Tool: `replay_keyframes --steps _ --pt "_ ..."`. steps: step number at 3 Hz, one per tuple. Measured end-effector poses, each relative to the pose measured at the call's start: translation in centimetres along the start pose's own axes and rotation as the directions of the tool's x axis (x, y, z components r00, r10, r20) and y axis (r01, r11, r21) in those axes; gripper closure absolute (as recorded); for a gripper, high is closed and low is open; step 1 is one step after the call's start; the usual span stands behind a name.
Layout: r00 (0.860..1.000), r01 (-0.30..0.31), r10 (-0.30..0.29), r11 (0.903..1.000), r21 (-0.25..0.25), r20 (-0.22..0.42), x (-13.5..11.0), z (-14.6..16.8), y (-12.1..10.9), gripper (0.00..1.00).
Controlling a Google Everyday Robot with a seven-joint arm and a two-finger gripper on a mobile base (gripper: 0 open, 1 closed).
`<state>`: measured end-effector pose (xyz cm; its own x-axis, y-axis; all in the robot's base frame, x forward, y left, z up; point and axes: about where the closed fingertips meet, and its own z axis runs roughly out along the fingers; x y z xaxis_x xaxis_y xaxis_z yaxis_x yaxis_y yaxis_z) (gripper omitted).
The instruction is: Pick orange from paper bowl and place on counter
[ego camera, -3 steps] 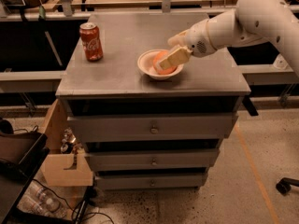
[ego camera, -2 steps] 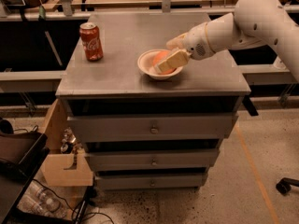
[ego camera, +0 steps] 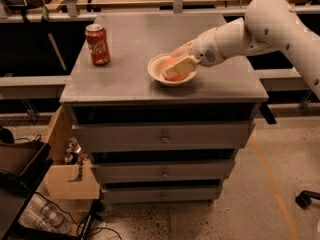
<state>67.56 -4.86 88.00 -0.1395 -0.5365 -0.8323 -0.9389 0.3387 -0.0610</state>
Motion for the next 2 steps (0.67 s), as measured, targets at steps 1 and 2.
replay_keyframes --steps 1,2 --pt "1.000 -0.002 0.001 0.9999 -0.012 -0.004 0.13 0.90 0.14 0.78" --pt "1.000 -0.002 0.002 0.9998 -0.019 -0.009 -0.02 1.35 0.32 1.00"
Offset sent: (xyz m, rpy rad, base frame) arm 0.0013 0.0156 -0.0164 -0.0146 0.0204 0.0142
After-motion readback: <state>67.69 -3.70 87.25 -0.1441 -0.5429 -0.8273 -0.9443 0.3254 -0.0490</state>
